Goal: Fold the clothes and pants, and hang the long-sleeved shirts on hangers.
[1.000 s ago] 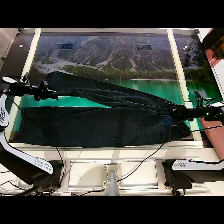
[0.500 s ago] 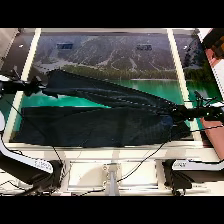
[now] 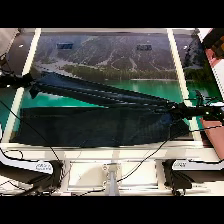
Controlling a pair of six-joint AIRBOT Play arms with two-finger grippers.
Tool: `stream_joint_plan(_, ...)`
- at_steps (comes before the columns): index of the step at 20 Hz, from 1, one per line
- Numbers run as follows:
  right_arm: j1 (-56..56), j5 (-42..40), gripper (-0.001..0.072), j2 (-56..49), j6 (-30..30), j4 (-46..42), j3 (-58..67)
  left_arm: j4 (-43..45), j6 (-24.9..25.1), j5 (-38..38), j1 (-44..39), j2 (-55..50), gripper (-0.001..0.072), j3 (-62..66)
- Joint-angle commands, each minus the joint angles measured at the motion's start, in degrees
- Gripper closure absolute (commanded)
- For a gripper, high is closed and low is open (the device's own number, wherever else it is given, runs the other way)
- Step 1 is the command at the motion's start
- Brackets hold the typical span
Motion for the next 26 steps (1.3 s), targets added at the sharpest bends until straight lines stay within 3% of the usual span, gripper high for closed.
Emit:
stream_joint_plan(1, 0.0, -0.3, 0.0643, 0.0, 0.0, 0.5, 0.0, 4.7, 4.0, -1.0, -3.7, 0.1, 0.0681, 0.0)
stream_joint_plan(4, 0.0, -0.6, 0.0643, 0.0, 0.0, 0.3, 0.0, 10.3, 0.4, -4.5, -6.6, -1.6, 0.0679, 0.0)
stream_joint_plan(5, 0.0, -0.6, 0.0643, 0.0, 0.0, 0.2, 0.0, 9.9, -0.1, -5.9, -6.9, -2.2, 0.0609, 0.0)
stream_joint_plan(7, 0.0, -1.1, 0.0643, 0.0, 0.0, 0.1, 0.0, 9.7, 0.0, -8.7, -7.4, -2.7, 0.0080, 0.0)
stream_joint_plan(8, 0.0, -1.6, 0.0643, 0.0, 0.0, 0.1, 0.0, 9.8, 0.4, -9.7, -7.4, -2.8, 0.0002, 0.0)
stream_joint_plan(11, 0.0, -2.8, 0.0643, 0.0, 0.0, 0.1, 0.0, 10.8, 2.3, -9.7, -6.2, -2.7, 0.0044, 0.0)
stream_joint_plan(12, 0.0, -2.7, 0.0643, 0.0, 0.0, 0.1, 0.0, 10.8, 1.6, -8.7, -4.9, -2.7, 0.0140, 0.0)
stream_joint_plan(13, 0.0, -2.6, 0.0643, 0.0, 0.0, 0.1, 0.0, 10.8, -0.5, -7.7, -3.6, -2.7, 0.0154, 0.0)
stream_joint_plan(18, 0.0, -2.5, 0.0644, 0.0, 0.0, 0.1, 0.0, 1.3, -7.6, -7.3, 5.3, -3.7, 0.0146, 0.0)
stream_joint_plan(21, 0.0, -2.3, 0.0643, 0.0, 0.0, 0.1, 0.0, -3.6, -8.0, -7.1, 8.9, -5.8, 0.0145, 0.0)
stream_joint_plan(23, 0.0, -2.0, 0.0643, 0.0, 0.0, 0.1, 0.0, -3.7, -7.8, -5.7, 9.3, -7.2, 0.0053, 0.0)
stream_joint_plan(26, 0.0, -2.0, 0.0643, 0.0, 0.0, 0.1, 0.0, -3.6, -7.8, -2.6, 8.7, -8.6, 0.0030, 0.0)
